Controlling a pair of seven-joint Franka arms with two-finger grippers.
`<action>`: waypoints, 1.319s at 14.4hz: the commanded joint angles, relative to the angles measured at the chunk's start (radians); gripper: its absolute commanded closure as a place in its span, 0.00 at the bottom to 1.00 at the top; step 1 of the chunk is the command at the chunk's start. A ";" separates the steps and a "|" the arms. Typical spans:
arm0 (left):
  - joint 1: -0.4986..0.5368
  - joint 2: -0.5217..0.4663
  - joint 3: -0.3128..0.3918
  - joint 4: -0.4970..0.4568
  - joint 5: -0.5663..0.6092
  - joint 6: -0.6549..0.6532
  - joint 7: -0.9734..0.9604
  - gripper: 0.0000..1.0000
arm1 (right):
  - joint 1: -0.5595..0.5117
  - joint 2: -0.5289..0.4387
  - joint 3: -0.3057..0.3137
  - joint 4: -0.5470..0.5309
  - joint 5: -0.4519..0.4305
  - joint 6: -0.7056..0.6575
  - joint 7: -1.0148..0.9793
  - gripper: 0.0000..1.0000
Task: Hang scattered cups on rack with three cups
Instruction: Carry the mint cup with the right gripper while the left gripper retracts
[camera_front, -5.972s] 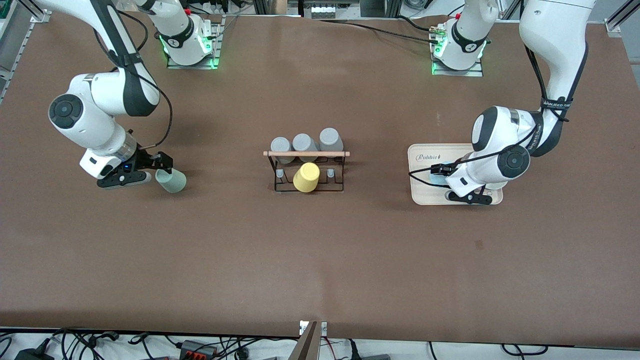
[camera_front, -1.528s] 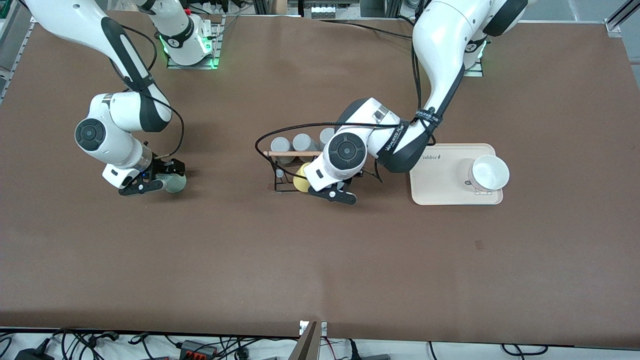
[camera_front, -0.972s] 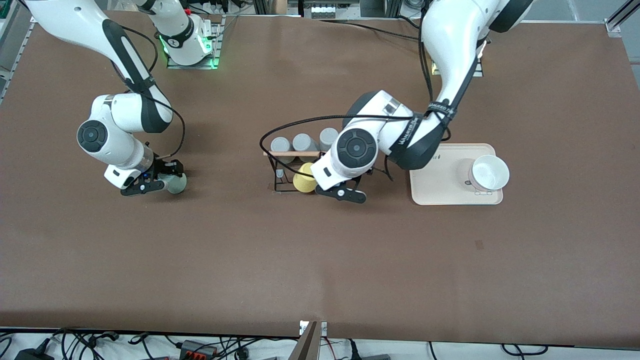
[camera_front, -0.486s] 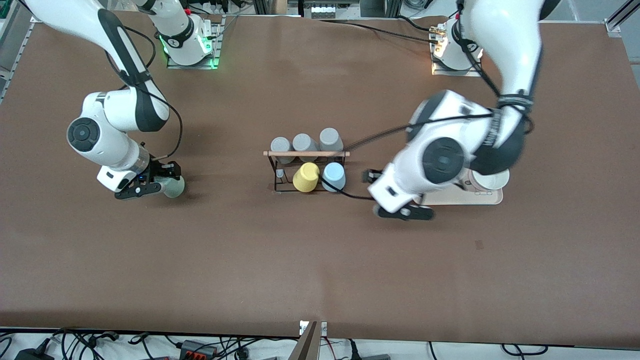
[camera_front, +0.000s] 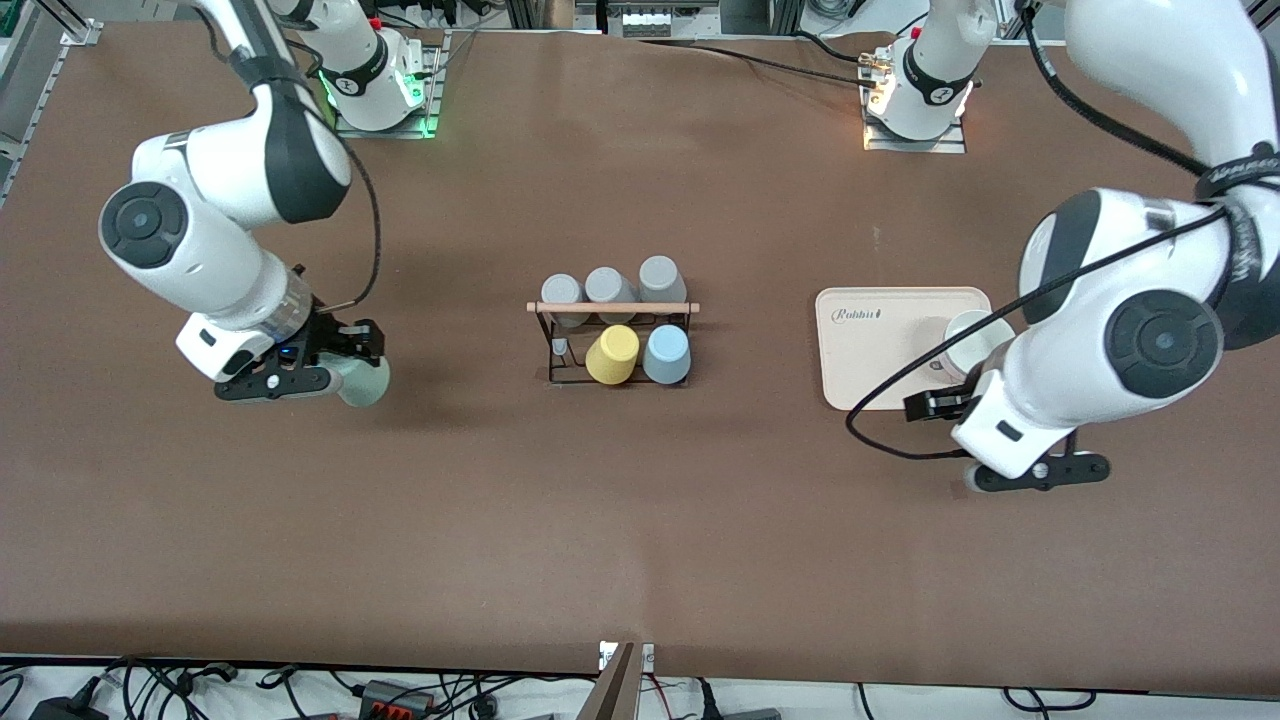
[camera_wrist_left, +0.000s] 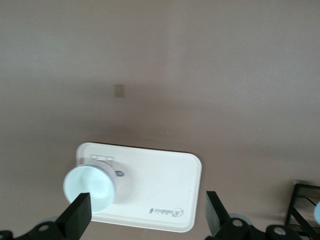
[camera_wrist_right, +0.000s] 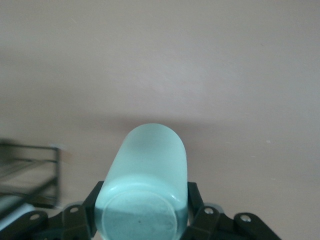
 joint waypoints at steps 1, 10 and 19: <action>0.057 -0.109 0.003 -0.080 0.010 -0.014 0.153 0.00 | 0.081 0.074 -0.004 0.128 0.022 -0.037 0.155 0.88; 0.117 -0.490 0.110 -0.512 -0.111 0.179 0.281 0.00 | 0.264 0.205 -0.004 0.257 0.022 -0.023 0.455 0.88; 0.123 -0.510 0.106 -0.587 -0.113 0.190 0.301 0.00 | 0.319 0.237 0.006 0.247 0.045 -0.021 0.510 0.87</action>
